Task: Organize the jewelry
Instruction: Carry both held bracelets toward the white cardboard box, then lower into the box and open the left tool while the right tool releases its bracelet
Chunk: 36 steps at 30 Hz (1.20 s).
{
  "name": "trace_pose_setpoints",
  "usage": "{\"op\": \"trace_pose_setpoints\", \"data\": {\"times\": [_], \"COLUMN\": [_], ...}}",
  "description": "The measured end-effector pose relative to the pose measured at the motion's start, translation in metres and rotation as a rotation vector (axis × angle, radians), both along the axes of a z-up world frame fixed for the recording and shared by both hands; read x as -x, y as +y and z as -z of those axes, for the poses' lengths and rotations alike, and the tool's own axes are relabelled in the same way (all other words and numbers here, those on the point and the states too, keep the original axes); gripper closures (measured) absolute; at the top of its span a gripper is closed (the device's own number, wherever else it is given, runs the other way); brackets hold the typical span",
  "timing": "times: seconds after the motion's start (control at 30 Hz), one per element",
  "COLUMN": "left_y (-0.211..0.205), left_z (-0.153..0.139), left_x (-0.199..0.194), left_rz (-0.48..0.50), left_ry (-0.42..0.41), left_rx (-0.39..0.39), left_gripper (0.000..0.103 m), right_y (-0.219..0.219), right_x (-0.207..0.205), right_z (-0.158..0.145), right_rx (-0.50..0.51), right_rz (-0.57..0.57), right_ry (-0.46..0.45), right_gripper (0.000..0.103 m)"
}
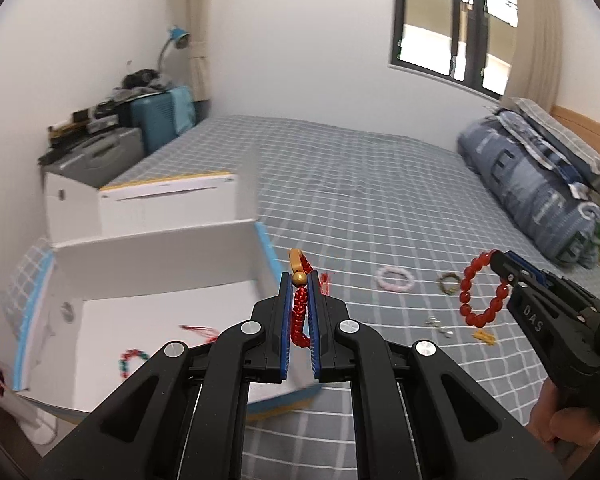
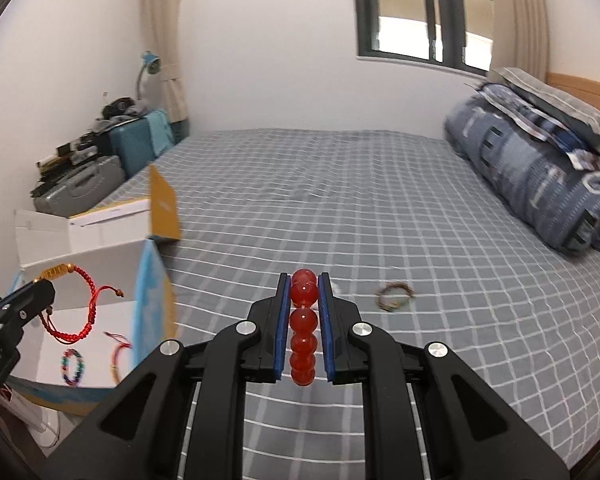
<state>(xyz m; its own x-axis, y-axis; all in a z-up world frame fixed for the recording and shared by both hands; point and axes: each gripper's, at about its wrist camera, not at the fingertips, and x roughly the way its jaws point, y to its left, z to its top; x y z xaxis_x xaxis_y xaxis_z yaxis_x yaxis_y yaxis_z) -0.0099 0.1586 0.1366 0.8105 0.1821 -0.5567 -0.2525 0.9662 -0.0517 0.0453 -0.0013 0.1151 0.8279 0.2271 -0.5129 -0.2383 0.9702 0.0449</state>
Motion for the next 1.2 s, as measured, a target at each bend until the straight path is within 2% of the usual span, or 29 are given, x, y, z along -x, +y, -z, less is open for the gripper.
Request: {"op": "trace_pose_setpoints", "data": {"times": [0.37, 0.63, 0.77, 0.87, 1.03, 1.2], "left_y": [0.073, 0.108, 0.124, 0.139, 0.161, 0.179], "left_z": [-0.006, 0.009, 0.018, 0.025, 0.046, 0.067], "left_x": [0.022, 0.025, 0.022, 0.019, 0.013, 0.005], "left_rz": [-0.125, -0.200, -0.232, -0.257, -0.306, -0.308], "left_ry": [0.000, 0.043, 0.072, 0.104, 0.203, 0.294], "left_rx": [-0.005, -0.014, -0.022, -0.014, -0.006, 0.055], "left_gripper": [0.095, 0.095, 0.095, 0.095, 0.096, 0.096], "right_y": [0.084, 0.141, 0.169, 0.184, 0.204, 0.221], "right_x": [0.015, 0.021, 0.019, 0.015, 0.007, 0.000], "right_z": [-0.005, -0.005, 0.003, 0.012, 0.028, 0.044], "right_rx": [-0.015, 0.001, 0.023, 0.038, 0.054, 0.091], "right_rz": [-0.136, -0.243, -0.270, -0.291, -0.325, -0.357], "right_ry": [-0.010, -0.010, 0.018, 0.052, 0.111, 0.193], "right_gripper": [0.090, 0.090, 0.090, 0.090, 0.090, 0.090]}}
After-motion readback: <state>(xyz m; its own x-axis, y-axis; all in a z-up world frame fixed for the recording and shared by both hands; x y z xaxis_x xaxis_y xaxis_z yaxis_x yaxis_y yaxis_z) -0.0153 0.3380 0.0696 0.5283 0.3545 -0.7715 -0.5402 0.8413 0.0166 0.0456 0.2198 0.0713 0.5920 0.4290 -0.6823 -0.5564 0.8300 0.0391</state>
